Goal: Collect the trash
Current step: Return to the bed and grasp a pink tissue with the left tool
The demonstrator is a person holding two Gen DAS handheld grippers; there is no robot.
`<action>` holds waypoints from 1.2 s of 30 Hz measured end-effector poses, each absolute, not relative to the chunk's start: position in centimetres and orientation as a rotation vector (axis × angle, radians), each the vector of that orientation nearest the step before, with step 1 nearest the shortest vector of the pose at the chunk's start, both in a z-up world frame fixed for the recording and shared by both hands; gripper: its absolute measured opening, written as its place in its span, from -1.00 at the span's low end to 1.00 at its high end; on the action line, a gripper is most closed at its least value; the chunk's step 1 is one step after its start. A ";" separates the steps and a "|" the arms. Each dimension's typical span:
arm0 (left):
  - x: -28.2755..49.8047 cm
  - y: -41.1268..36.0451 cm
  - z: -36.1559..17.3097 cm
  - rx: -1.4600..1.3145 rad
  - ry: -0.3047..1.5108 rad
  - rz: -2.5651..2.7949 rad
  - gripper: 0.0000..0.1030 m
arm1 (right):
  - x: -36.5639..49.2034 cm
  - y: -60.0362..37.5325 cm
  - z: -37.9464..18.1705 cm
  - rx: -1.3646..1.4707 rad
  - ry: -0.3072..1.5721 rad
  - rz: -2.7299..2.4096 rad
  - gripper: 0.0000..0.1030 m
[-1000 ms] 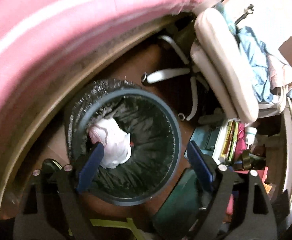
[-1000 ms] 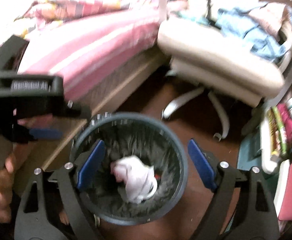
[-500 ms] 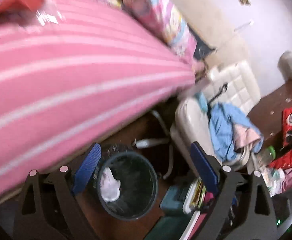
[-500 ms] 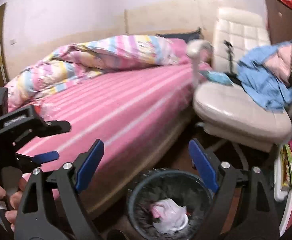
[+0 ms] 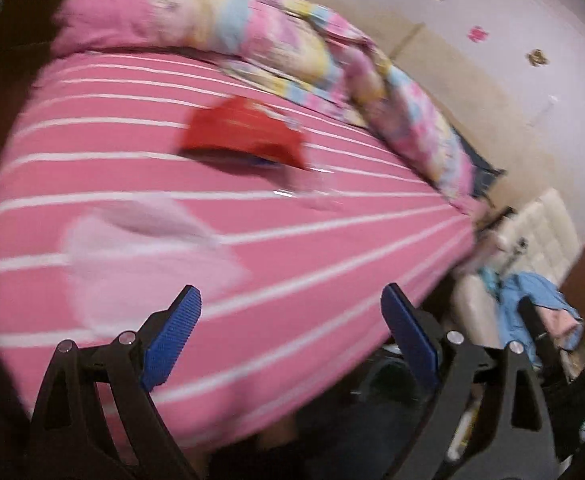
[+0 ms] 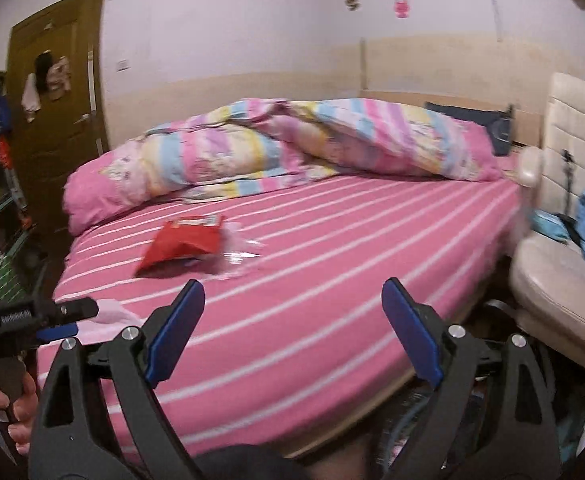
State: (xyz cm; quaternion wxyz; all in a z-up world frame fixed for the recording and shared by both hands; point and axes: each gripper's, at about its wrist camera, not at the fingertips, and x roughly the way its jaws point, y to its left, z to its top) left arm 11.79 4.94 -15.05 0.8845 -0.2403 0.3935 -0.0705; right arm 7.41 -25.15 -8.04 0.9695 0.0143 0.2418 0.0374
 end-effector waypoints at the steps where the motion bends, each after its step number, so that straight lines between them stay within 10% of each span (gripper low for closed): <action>1: 11.6 6.1 -15.3 -0.495 0.820 -0.120 0.73 | 7.8 -23.8 -8.1 0.024 0.494 0.097 0.74; 21: 17.0 11.2 -23.6 -0.241 0.906 -0.074 0.66 | 17.8 -9.8 -15.0 -0.035 0.646 0.333 0.81; 23: 17.4 10.0 -24.0 -0.146 0.905 -0.073 0.18 | 18.5 -9.9 -15.6 -0.031 0.656 0.328 0.81; 36: 20.6 9.6 -24.5 -0.206 0.873 -0.099 -0.98 | 23.5 -8.9 -17.4 -0.027 0.684 0.352 0.81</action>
